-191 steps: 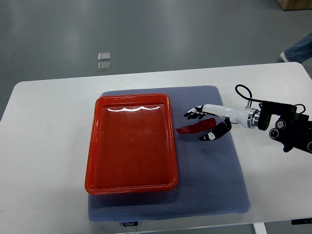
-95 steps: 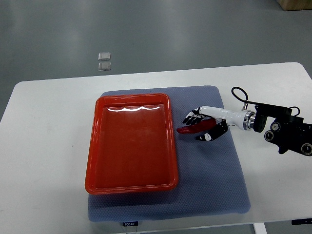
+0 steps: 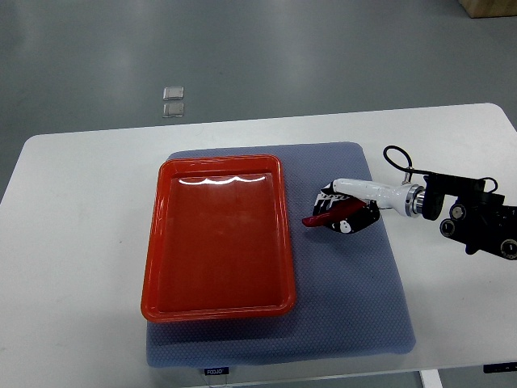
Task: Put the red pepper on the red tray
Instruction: 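Lift the pepper with the right hand and carry it over the tray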
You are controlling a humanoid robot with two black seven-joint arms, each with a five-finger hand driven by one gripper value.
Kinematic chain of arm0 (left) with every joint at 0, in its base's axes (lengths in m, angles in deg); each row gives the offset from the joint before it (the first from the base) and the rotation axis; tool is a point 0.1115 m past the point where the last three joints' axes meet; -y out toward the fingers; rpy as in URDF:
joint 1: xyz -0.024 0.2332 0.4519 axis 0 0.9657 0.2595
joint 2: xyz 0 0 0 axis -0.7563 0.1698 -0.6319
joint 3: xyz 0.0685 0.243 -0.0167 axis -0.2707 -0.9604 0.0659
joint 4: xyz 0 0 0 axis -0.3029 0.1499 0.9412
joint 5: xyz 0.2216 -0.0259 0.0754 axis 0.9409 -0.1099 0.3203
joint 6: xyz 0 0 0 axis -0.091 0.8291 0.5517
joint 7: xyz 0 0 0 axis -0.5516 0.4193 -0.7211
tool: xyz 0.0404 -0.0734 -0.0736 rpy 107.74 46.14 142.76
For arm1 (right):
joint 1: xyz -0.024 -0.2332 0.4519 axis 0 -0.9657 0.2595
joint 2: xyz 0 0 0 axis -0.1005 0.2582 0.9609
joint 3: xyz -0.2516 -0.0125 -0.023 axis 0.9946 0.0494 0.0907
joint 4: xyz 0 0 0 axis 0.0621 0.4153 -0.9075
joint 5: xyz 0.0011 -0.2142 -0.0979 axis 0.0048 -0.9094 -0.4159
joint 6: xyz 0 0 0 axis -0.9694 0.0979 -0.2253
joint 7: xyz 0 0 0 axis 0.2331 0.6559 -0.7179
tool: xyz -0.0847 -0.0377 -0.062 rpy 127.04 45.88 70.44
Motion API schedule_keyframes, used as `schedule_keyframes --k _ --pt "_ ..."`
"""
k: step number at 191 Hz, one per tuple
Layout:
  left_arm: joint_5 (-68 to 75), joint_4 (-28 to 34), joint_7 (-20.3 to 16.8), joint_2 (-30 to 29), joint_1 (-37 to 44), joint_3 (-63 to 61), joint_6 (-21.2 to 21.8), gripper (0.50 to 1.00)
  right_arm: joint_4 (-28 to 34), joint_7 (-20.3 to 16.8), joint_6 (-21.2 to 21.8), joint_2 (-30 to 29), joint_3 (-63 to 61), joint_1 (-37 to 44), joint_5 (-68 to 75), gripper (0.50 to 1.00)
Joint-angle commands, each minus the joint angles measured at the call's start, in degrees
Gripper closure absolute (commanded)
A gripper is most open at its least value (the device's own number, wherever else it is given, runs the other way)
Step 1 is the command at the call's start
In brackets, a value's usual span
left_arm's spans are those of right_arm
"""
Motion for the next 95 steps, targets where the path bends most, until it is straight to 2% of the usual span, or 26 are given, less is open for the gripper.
schedule_keyframes --k 1,45,95 --pt "0.0 0.0 0.0 0.0 0.0 0.0 0.0 0.500 0.0 0.0 0.1 0.5 -0.2 0.9 0.2 1.000" --pt "0.0 -0.1 0.0 0.0 0.0 -0.1 0.0 0.500 0.6 0.0 0.9 2.1 -0.5 5.9 1.0 1.000" --pt "0.0 -0.3 0.0 0.0 0.0 -0.1 0.0 0.500 0.6 -0.4 4.3 0.6 0.0 15.2 5.9 1.000"
